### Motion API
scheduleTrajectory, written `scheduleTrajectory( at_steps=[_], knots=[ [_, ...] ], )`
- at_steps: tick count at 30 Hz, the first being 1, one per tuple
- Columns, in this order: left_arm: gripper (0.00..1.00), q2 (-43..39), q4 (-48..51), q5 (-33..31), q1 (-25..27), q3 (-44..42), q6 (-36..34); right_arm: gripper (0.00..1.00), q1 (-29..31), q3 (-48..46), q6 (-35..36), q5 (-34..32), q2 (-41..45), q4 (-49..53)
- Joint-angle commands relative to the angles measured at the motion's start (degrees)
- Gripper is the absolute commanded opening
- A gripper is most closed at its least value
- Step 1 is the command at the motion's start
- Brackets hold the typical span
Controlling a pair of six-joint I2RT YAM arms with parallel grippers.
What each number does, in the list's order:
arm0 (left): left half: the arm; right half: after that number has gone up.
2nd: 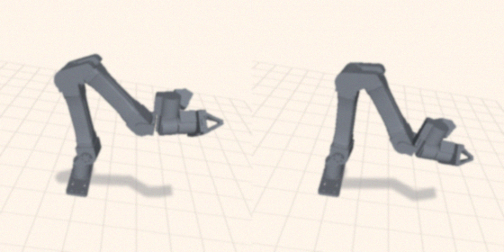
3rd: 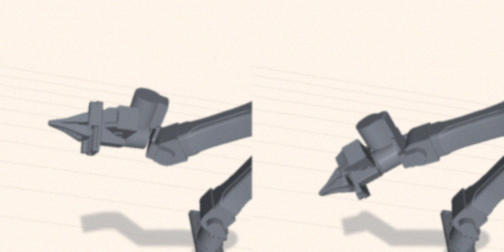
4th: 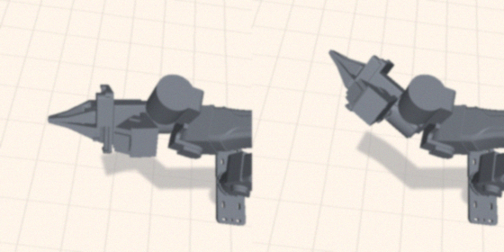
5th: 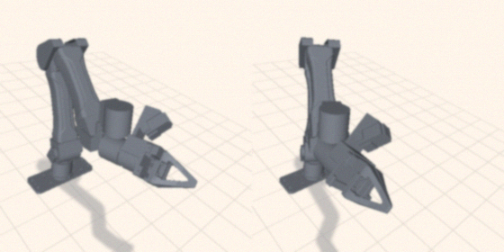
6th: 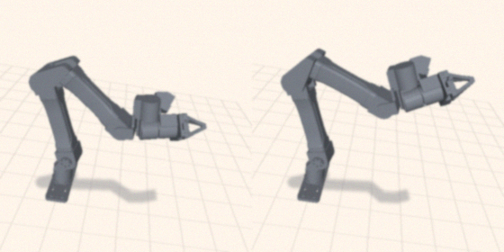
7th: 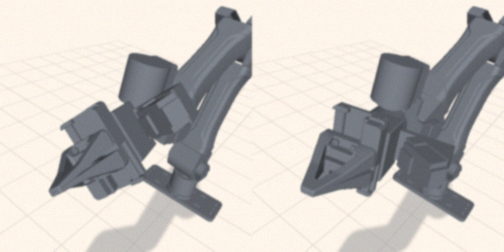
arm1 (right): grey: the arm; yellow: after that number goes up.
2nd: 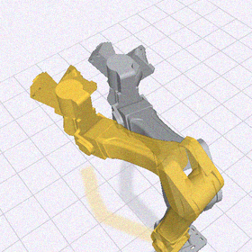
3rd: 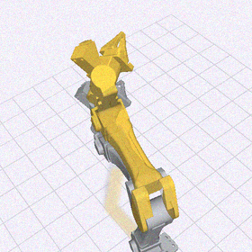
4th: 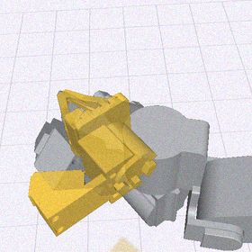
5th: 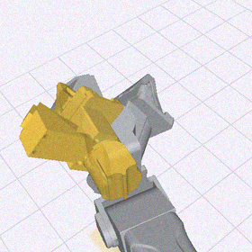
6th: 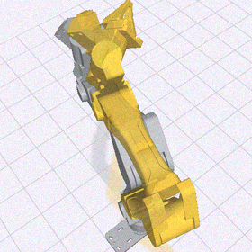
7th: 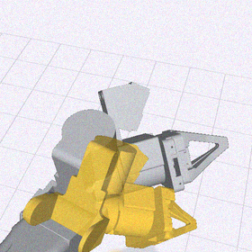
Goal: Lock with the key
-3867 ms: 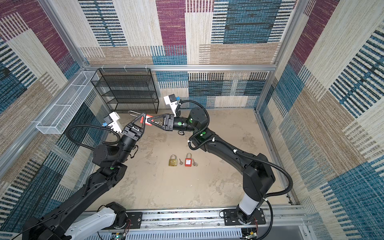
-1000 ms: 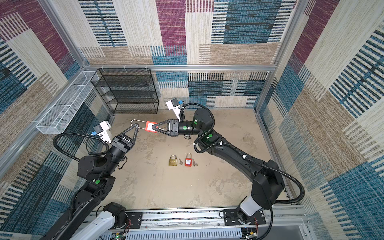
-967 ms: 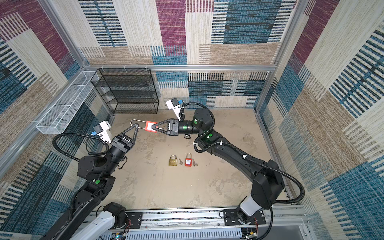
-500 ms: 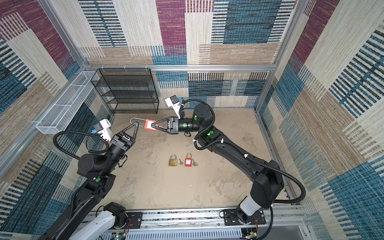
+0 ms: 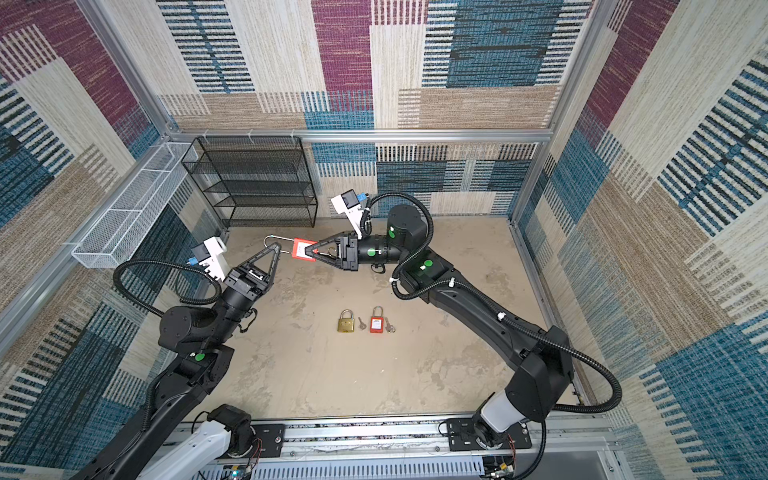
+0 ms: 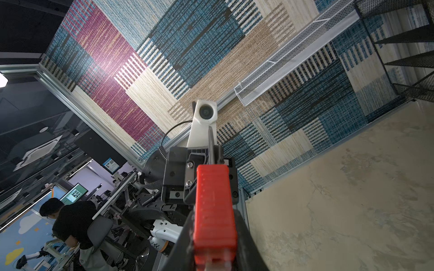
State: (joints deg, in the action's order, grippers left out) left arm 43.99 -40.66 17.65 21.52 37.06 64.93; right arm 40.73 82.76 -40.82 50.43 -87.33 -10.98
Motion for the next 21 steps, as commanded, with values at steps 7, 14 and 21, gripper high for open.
scheduleTrajectory(
  at_steps=[7, 14, 21],
  knots=[
    [0.00, 1.8, -2.6, 4.6, 0.2, 0.2, 1.5, 0.10, 0.2, -1.4, 3.7, -2.0, 1.3, -1.4],
    [0.00, 2.0, -2.2, 4.3, 0.1, 0.7, 1.5, 0.10, 0.2, -1.7, 7.7, -3.2, 2.7, 1.7],
    [0.00, 2.6, -2.0, 5.1, 0.2, 1.3, 1.7, 0.10, 0.2, -1.2, 9.8, -5.3, 3.3, 3.7]
  ],
)
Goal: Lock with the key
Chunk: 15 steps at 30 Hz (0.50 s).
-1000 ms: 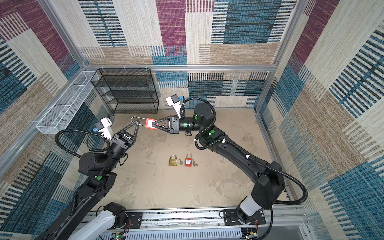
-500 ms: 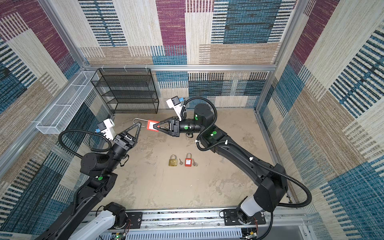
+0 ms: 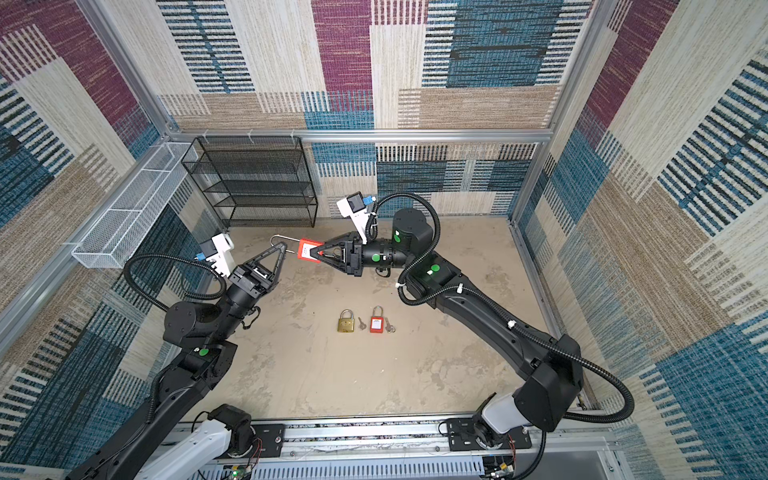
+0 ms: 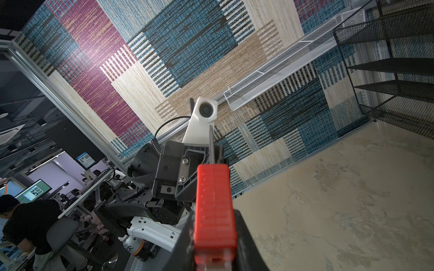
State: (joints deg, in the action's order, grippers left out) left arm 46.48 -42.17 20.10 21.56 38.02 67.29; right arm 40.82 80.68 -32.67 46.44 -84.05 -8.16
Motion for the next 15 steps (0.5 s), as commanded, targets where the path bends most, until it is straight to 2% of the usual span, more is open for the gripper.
scheduleTrajectory(
  at_steps=[1, 3, 5, 15],
  knots=[
    [0.07, 0.0, -0.6, 2.6, 0.1, 0.2, -0.7, 0.10, 0.1, 1.4, 1.6, -1.2, -0.2, 1.6],
    [0.32, -0.4, -0.2, 2.1, 0.1, 0.0, -1.1, 0.10, -0.1, 1.6, -0.8, 0.8, -0.8, 0.6],
    [0.39, -1.1, 1.5, 1.6, 0.1, 0.1, -1.9, 0.09, -0.3, 0.6, -4.2, 2.5, -0.9, -2.3],
    [0.47, -3.3, 4.4, 0.7, -0.3, 0.0, -3.8, 0.09, -0.6, -1.1, -5.7, 2.3, 0.5, -2.9]
  ],
)
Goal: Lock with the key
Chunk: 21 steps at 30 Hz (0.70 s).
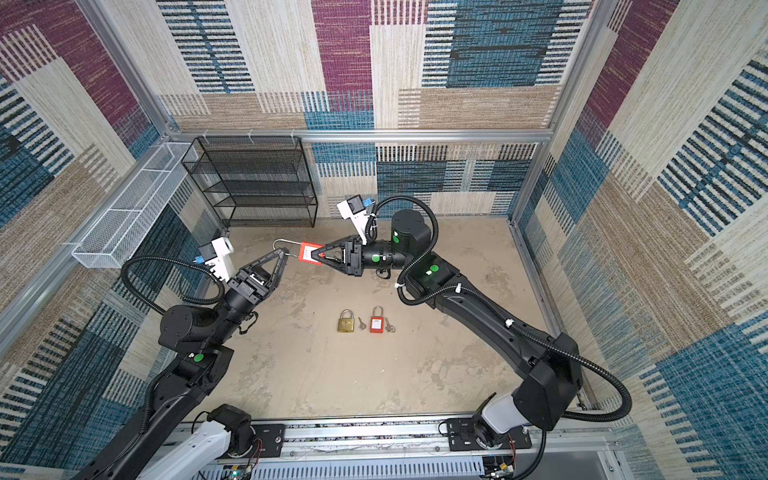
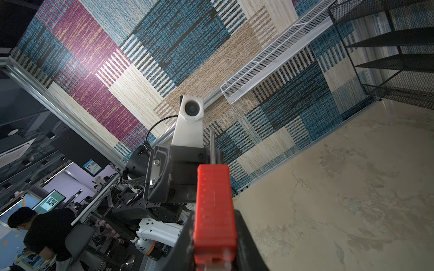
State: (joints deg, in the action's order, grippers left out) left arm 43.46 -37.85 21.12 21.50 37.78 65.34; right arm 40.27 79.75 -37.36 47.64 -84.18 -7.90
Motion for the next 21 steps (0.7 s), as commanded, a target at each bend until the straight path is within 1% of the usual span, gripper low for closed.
scheduleTrajectory(
  at_steps=[1, 4, 5, 18, 21],
  knots=[
    [0.47, -0.3, 1.0, 0.0, -0.3, 0.5, -2.1, 0.09, 0.0, -0.1, -1.1, 1.3, 0.9, -3.2],
    [0.49, -1.2, 6.2, -0.9, -0.7, 1.0, -3.3, 0.09, -0.2, 0.1, -0.9, 1.3, 1.4, -2.7],
    [0.50, -1.6, 6.5, -1.2, -0.8, 0.8, -3.5, 0.09, -0.2, 0.1, -0.7, 1.3, 1.6, -2.4],
    [0.51, -1.6, 3.8, 2.5, -2.5, 1.2, -0.6, 0.09, -0.8, -0.4, 1.2, 0.9, 2.6, 1.5],
    [0.51, -1.5, 4.7, 3.0, -2.9, 1.7, -0.5, 0.09, -0.8, -1.2, 0.9, 1.3, 3.0, 1.0]
  ],
)
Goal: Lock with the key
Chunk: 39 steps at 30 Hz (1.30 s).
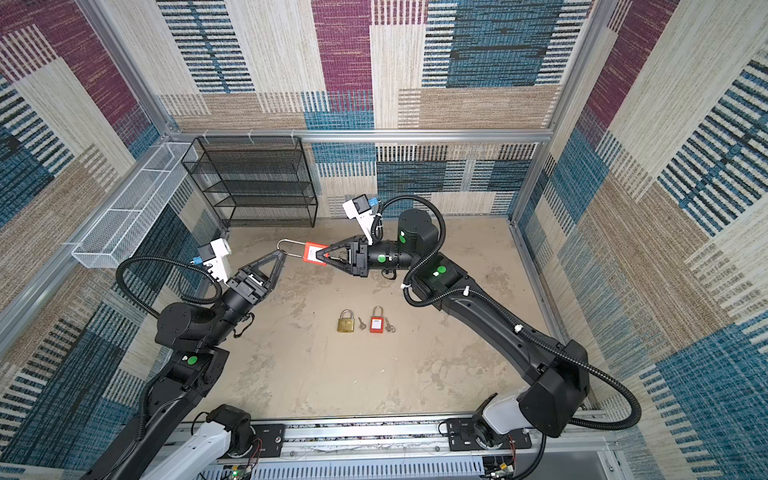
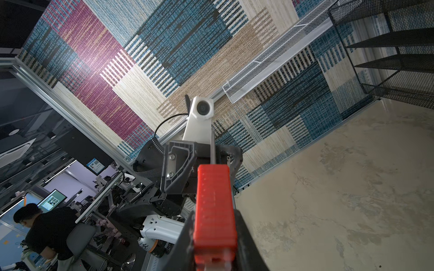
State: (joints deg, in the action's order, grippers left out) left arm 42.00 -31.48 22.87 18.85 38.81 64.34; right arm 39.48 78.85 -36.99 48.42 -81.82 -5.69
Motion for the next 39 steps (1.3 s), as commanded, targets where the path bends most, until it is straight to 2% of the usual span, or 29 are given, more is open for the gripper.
scheduleTrajectory(
  at_steps=[1, 3, 6, 10, 17, 20, 27, 31, 35, 39],
  knots=[
    [0.51, 0.1, -1.8, 1.3, -0.4, 0.7, 0.6, 0.09, 0.0, -0.4, 0.4, 0.7, 0.7, -1.3],
    [0.50, 0.3, -2.6, 1.3, -0.5, 0.7, 0.9, 0.09, 0.0, -0.7, 0.8, 0.8, 0.8, -1.1],
    [0.41, 0.8, -5.0, 1.8, -0.6, 0.4, 1.1, 0.09, 0.0, -1.3, 0.6, 1.2, 1.0, -1.2],
    [0.35, 1.2, -5.8, 2.3, -0.6, 0.2, 1.6, 0.09, 0.0, -2.6, 0.0, 1.8, 1.4, -2.6],
    [0.08, 1.9, -7.2, 3.0, -0.7, 0.2, 2.0, 0.09, 0.0, -2.8, -0.4, 2.4, 1.0, -3.1],
    [0.00, 1.6, -7.1, 2.8, -0.7, -0.3, 1.8, 0.09, 0.0, -2.7, -1.6, 3.8, 0.6, -4.6],
    [0.00, 3.5, -7.1, 5.0, -0.7, 0.7, 2.5, 0.09, -0.1, -2.3, -6.2, 6.6, -0.7, -10.5],
    [0.00, 4.8, -9.5, 5.8, -0.7, 1.3, 4.4, 0.09, 0.0, -1.3, -6.3, 6.3, -1.4, -10.5],
    [0.00, 4.7, -8.6, 6.6, -0.7, 1.5, 3.9, 0.09, 0.0, 0.2, -3.2, 4.6, -1.7, -6.5],
    [0.00, 4.4, -7.6, 6.8, -0.7, 0.7, 3.5, 0.08, 0.0, 0.6, -5.5, 6.2, -2.7, -8.5]
  ],
)
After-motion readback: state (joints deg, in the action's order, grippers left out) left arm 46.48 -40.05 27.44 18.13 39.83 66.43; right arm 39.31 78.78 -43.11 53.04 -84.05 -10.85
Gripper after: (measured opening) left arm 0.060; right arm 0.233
